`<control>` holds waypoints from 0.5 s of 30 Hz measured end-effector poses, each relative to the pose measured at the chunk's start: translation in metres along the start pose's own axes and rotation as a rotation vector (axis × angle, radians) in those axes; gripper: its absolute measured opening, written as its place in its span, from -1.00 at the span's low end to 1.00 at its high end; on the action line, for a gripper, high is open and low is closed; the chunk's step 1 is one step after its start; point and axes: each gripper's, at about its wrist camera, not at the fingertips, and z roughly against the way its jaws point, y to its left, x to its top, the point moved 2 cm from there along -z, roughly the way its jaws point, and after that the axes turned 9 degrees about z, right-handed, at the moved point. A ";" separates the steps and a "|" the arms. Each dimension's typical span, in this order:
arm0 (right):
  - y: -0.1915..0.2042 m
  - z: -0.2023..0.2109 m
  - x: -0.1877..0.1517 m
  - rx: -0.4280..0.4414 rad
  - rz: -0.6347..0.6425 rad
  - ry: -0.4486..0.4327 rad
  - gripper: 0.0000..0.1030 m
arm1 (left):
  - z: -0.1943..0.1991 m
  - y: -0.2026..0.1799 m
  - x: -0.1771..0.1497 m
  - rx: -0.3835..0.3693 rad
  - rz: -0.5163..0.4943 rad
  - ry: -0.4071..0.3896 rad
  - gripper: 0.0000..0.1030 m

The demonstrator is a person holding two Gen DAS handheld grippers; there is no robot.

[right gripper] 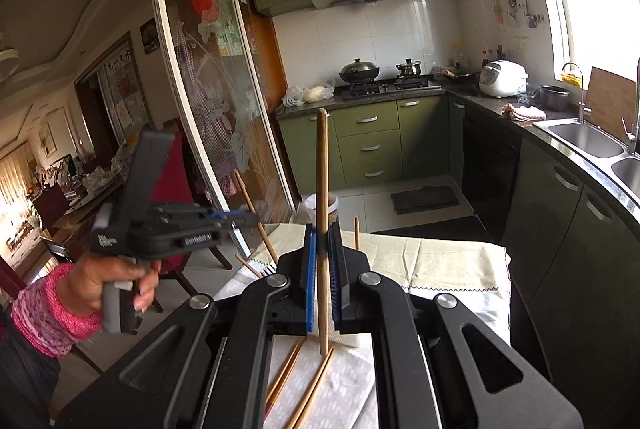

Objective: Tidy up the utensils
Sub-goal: 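Carry both chopsticks over the white holder and open both grippers to drop them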

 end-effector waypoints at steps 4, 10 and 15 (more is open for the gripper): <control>-0.002 -0.010 0.023 -0.030 -0.013 -0.033 -0.86 | -0.007 0.001 -0.004 -0.007 -0.003 0.006 -0.48; -0.012 -0.053 0.043 -0.049 -0.058 -0.046 -0.86 | 0.018 -0.006 -0.005 -0.015 -0.033 -0.059 -0.15; -0.017 -0.100 0.028 -0.063 -0.066 0.029 -0.86 | 0.042 -0.010 -0.023 -0.040 -0.049 -0.052 0.00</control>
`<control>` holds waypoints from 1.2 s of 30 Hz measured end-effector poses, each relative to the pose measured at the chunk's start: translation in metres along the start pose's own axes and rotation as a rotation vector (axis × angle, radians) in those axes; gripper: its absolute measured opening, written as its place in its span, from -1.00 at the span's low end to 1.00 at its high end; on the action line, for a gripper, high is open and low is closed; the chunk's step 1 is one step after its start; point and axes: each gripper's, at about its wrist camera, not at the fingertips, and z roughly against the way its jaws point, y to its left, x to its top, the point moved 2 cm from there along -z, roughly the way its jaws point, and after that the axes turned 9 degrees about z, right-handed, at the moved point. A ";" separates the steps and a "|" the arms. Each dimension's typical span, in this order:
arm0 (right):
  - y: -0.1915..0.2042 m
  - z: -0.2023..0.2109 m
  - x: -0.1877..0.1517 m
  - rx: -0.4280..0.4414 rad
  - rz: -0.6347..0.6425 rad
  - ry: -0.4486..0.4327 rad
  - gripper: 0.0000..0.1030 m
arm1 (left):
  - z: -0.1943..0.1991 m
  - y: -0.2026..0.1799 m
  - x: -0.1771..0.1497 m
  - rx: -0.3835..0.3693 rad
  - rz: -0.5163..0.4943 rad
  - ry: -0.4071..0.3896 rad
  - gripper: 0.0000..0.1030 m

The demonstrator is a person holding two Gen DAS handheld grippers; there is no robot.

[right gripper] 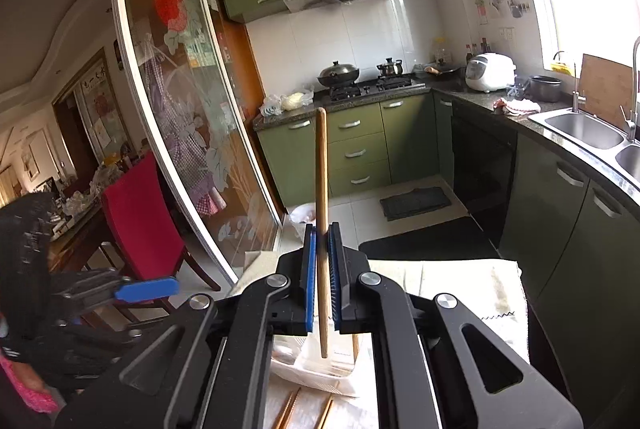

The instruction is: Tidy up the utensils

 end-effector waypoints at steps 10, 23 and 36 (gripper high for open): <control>0.011 -0.076 -0.063 -0.006 0.055 0.192 -0.86 | -0.006 0.012 -0.067 -0.044 0.025 0.161 0.14; 0.015 -0.003 -0.107 -0.042 0.112 0.163 -0.31 | -0.091 0.038 -0.134 0.008 0.127 0.416 0.15; -0.072 0.022 -0.221 -0.129 -0.026 0.350 -0.31 | -0.159 0.040 -0.173 0.133 0.181 0.573 0.13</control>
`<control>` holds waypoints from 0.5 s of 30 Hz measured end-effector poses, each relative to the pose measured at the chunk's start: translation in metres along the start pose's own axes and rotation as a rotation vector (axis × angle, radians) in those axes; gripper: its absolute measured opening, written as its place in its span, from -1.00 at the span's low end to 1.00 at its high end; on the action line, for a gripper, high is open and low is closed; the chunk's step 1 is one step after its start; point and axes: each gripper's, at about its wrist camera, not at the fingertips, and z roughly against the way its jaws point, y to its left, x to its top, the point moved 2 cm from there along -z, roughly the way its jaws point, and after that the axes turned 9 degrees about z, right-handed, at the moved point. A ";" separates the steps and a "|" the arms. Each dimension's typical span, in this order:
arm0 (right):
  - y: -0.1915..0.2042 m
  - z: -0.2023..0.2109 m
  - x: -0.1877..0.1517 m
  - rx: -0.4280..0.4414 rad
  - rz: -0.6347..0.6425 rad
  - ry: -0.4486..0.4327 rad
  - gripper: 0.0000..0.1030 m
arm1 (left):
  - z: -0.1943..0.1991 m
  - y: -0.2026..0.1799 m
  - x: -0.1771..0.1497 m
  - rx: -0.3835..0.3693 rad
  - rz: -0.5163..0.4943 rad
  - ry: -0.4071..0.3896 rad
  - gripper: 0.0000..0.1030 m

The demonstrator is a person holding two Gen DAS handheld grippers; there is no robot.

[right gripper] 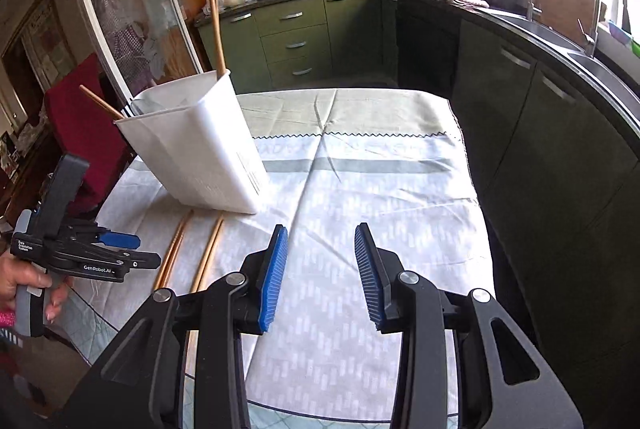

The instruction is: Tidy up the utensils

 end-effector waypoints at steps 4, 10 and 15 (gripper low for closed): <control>-0.004 -0.008 -0.010 0.027 -0.010 0.017 -0.31 | -0.010 -0.004 -0.004 0.041 -0.007 0.017 0.10; 0.003 -0.012 -0.008 0.050 -0.011 0.023 -0.31 | -0.018 -0.013 -0.011 0.090 -0.016 0.018 -0.10; 0.022 -0.022 -0.008 0.074 0.032 0.060 -0.26 | -0.020 -0.016 -0.016 0.110 -0.038 0.001 -0.21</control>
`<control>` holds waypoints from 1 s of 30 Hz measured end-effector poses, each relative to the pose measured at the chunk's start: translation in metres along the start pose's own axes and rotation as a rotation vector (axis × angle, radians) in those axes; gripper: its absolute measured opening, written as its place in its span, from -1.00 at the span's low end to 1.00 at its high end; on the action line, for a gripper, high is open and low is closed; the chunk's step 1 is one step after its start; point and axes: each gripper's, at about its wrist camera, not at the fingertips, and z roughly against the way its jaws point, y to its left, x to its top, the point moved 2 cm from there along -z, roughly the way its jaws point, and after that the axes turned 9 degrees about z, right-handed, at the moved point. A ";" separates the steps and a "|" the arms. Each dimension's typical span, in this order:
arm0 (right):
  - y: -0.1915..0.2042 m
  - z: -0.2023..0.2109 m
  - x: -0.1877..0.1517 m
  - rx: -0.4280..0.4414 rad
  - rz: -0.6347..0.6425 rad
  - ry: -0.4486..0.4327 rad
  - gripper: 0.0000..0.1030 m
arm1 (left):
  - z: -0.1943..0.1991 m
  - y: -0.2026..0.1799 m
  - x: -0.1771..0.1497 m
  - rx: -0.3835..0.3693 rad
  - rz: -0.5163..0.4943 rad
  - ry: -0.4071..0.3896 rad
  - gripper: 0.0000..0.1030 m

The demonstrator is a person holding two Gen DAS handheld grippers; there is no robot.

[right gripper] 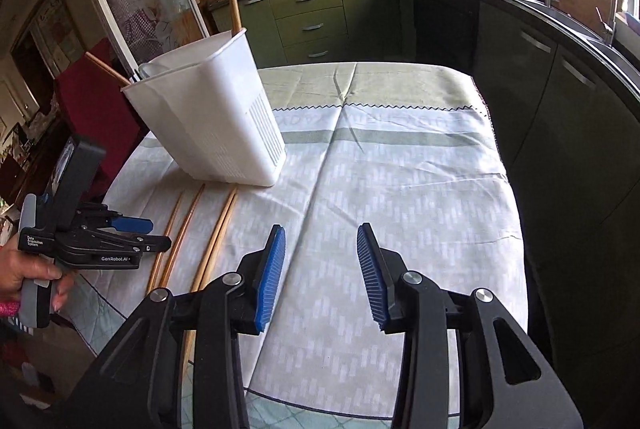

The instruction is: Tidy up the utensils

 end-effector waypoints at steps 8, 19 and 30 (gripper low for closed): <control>0.040 -0.041 -0.002 0.089 0.064 0.097 -0.26 | 0.005 0.029 -0.001 0.015 -0.052 -0.012 -0.67; 0.080 -0.088 -0.005 0.136 0.134 0.196 -0.26 | 0.008 0.055 -0.006 0.045 -0.121 -0.019 -0.80; 0.095 -0.108 -0.003 0.086 0.182 0.240 -0.26 | 0.010 0.054 -0.012 0.030 -0.118 -0.035 -0.73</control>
